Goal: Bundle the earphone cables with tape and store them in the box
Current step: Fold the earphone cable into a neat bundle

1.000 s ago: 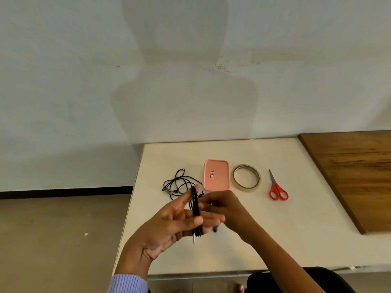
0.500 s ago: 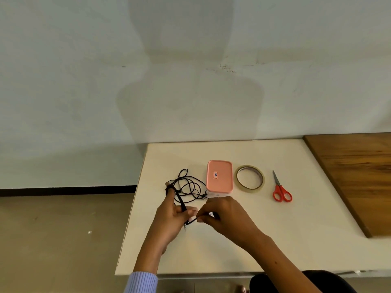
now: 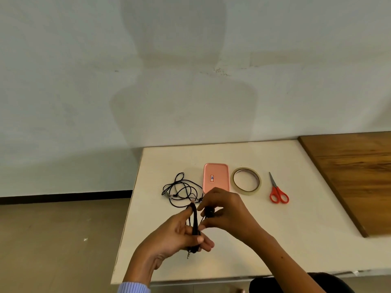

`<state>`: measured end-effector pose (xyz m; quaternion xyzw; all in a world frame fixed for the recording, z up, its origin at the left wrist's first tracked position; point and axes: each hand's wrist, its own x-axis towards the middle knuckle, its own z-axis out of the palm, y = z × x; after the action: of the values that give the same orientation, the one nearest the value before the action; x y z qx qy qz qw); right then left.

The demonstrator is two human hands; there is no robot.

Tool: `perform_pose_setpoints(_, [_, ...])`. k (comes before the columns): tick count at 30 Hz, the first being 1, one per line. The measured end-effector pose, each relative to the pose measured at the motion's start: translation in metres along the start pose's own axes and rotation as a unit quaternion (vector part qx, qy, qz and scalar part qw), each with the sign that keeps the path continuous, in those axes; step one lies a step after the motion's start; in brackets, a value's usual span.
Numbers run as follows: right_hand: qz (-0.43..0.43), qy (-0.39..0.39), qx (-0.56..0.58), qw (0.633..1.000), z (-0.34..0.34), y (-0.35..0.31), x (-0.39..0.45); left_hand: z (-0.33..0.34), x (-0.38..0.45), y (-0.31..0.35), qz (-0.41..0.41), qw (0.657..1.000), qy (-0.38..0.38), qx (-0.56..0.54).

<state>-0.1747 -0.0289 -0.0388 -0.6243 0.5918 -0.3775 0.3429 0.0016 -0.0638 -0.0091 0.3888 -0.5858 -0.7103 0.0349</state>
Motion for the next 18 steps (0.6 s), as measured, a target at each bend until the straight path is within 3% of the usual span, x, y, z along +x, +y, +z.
perform_pose_setpoints(5, [0.104,0.047,0.087,0.990,0.001,0.000,0.002,0.003,0.001,0.003,-0.003,1.000,0.009,-0.020])
perform_pose_setpoints(10, [0.219,0.027,0.171,0.960,0.007,-0.004,-0.003,0.001,0.003,0.003,-0.009,0.994,0.053,-0.099])
perform_pose_setpoints(13, [0.319,-0.070,0.272,0.905,0.009,-0.011,-0.006,0.000,0.003,0.005,0.004,0.987,0.055,-0.151])
perform_pose_setpoints(18, [0.371,-0.186,0.516,0.749,0.011,-0.028,-0.006,0.001,0.005,0.009,0.028,0.966,0.021,-0.256])
